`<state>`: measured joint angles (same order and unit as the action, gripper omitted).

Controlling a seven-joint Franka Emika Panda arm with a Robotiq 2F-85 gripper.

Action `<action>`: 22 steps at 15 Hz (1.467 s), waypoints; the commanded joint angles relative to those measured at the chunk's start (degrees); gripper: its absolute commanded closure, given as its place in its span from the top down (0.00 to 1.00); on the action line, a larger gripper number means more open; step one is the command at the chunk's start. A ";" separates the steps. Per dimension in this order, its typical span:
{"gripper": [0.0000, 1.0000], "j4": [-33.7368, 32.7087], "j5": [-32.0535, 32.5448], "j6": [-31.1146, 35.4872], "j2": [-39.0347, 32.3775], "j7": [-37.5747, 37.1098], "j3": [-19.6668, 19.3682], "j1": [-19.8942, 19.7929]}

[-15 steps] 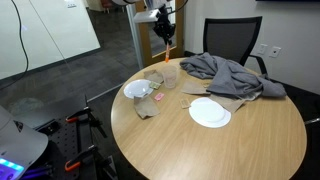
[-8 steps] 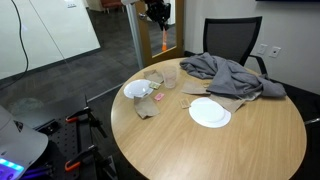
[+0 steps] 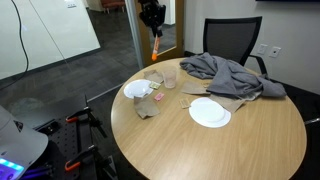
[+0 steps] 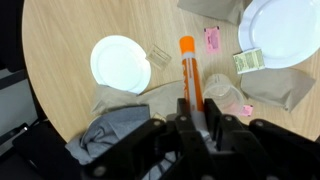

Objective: Take the marker from the cup, set it on the table, shift the cup to the right, and then return the marker to the cup

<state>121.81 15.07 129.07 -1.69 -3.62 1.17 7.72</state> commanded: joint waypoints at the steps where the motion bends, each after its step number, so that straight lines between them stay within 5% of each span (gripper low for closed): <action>1: 0.05 2.15 -2.68 -1.60 0.20 2.14 0.02 -2.84; 8: 0.05 1.92 -4.37 -0.46 -7.60 5.47 -0.75 -6.02; 17: 0.05 -3.47 0.97 -3.13 -19.18 11.01 -1.02 -5.37; 22: 0.05 -6.64 6.38 -1.42 -24.28 7.21 -2.57 -4.25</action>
<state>118.22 18.69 128.54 -23.14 5.96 0.04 2.16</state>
